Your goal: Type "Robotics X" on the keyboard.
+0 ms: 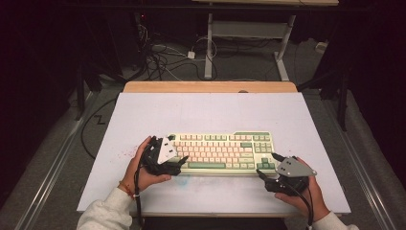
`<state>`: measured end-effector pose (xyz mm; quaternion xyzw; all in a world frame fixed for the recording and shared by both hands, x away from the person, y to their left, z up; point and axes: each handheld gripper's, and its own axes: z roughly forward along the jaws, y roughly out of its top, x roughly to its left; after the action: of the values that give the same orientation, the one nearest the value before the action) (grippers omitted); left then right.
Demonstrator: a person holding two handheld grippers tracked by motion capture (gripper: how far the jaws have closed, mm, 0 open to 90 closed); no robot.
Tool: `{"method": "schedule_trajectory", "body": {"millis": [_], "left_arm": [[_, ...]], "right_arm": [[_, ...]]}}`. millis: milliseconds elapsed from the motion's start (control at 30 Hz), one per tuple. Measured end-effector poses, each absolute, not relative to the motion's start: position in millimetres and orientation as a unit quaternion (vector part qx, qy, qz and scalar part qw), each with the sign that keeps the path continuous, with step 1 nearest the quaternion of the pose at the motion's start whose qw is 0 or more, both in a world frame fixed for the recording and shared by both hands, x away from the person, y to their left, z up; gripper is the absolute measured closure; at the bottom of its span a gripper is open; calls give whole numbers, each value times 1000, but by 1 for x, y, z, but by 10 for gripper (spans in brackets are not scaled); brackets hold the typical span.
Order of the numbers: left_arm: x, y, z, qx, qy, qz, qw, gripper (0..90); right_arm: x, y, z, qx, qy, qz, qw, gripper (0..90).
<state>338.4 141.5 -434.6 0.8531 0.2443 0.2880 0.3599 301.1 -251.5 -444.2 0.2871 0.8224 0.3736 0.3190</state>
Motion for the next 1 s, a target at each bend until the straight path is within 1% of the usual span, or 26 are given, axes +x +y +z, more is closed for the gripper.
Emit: {"method": "schedule_trajectory", "body": {"millis": [233,500,633,700,733,800,933,967,1000], "left_arm": [[332,142,-438,853,245,285,364,190],[326,134,-440,855,234,262,382,300],[326,129,-442,859,235,240,387,353],[326,127,-443,862,231,233,386,395],[326,126,-443,864,230,231,385,430],[327,124,-444,867,227,221,384,466],[329,120,-445,872,221,205,385,604],[330,119,-445,874,220,201,384,651],[330,118,-445,876,217,196,384,677]], "right_arm": [[301,-252,-443,289,820,374,322,268],[302,-252,-444,287,822,372,322,268],[301,-253,-443,287,821,373,323,268],[301,-253,-443,289,821,373,322,268],[301,-253,-443,287,821,373,323,268],[301,-253,-443,287,821,373,323,268],[301,-252,-443,287,821,373,323,268],[301,-252,-443,287,822,372,322,268],[301,-252,-444,287,822,372,322,268]]}}
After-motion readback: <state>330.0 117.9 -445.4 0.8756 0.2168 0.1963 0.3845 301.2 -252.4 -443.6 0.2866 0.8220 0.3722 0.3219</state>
